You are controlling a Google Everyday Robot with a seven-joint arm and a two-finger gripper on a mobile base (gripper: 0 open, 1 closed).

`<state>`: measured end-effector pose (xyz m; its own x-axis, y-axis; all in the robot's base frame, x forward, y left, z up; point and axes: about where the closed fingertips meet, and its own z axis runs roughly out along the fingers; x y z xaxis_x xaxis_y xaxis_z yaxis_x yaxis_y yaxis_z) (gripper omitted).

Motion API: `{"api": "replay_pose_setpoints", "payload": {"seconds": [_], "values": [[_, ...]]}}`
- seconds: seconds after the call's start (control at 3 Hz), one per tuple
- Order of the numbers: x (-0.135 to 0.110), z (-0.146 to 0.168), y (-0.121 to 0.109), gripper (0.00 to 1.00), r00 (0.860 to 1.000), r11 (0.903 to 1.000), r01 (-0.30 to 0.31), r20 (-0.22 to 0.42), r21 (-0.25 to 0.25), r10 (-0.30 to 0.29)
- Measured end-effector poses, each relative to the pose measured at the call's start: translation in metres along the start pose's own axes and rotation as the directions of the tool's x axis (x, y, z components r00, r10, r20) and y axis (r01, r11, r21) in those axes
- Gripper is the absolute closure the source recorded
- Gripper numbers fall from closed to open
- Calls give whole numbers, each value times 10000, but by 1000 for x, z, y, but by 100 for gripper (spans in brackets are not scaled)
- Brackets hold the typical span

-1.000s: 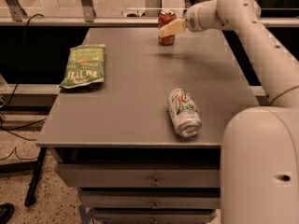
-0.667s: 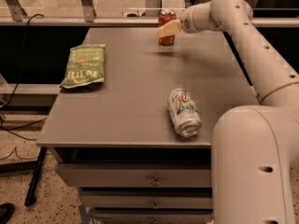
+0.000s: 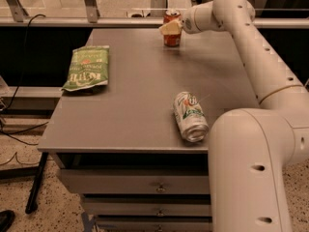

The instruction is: Move coke can near 7up can

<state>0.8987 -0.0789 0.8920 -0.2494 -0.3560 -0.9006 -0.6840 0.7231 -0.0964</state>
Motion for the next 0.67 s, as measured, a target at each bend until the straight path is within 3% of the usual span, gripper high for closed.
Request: {"api": "replay_pose_setpoints", "payload": {"seconds": [0.33, 0.67], "values": [[1, -3, 0, 64, 10000, 10000, -3, -48, -90, 3], [3, -35, 11, 96, 9994, 9981, 340, -31, -516, -342]]}}
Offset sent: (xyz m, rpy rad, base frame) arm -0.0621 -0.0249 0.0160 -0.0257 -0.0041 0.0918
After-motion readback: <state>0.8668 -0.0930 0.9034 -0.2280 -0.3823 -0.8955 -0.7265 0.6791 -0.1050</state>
